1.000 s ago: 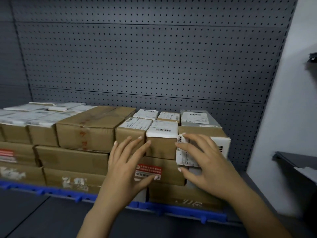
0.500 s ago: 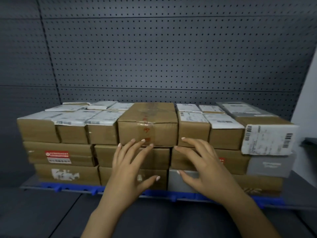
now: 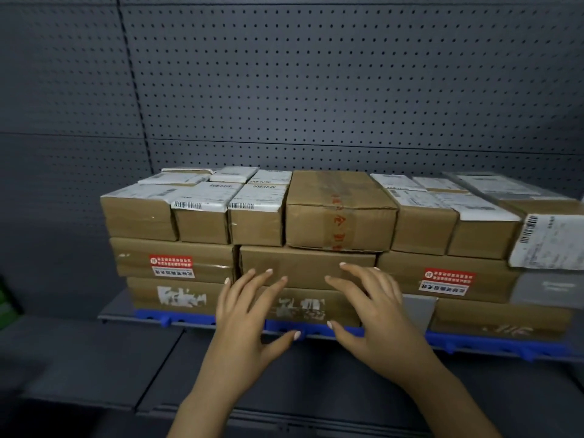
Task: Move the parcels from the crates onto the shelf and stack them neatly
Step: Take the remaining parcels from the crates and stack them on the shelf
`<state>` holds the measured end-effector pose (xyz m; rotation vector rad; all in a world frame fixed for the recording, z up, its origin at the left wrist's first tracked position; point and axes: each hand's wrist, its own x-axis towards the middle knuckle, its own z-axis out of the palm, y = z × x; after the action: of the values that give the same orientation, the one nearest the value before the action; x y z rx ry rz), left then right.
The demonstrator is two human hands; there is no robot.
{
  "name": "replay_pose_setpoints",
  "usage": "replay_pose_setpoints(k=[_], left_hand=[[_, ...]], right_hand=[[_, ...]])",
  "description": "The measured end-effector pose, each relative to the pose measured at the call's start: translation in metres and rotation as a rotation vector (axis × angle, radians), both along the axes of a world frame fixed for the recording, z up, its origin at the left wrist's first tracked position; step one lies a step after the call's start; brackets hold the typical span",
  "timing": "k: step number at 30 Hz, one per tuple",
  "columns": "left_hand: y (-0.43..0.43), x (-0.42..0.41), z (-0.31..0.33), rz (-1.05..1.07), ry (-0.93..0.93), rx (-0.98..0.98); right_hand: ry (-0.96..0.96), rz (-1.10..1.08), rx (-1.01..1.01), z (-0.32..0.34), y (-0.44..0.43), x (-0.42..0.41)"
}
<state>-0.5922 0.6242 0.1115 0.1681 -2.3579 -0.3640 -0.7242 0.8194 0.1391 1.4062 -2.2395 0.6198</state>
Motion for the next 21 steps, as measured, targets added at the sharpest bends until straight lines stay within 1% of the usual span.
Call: replay_pose_setpoints(k=[6, 13, 16, 21], left_hand=[[-0.001, 0.017, -0.003, 0.070, -0.038, 0.002], [-0.013, 0.045, -0.016, 0.169, -0.071, 0.037], [-0.024, 0.054, -0.018, 0.183, -0.066, 0.020], [-0.066, 0.069, -0.018, 0.213, -0.030, 0.054]], right_hand=[[-0.039, 0.054, -0.015, -0.003, -0.015, 0.003], [-0.116, 0.094, -0.035, -0.021, -0.038, 0.014], [-0.125, 0.096, -0.064, -0.027, -0.051, 0.022], [-0.112, 0.088, -0.080, -0.028, -0.086, 0.037]])
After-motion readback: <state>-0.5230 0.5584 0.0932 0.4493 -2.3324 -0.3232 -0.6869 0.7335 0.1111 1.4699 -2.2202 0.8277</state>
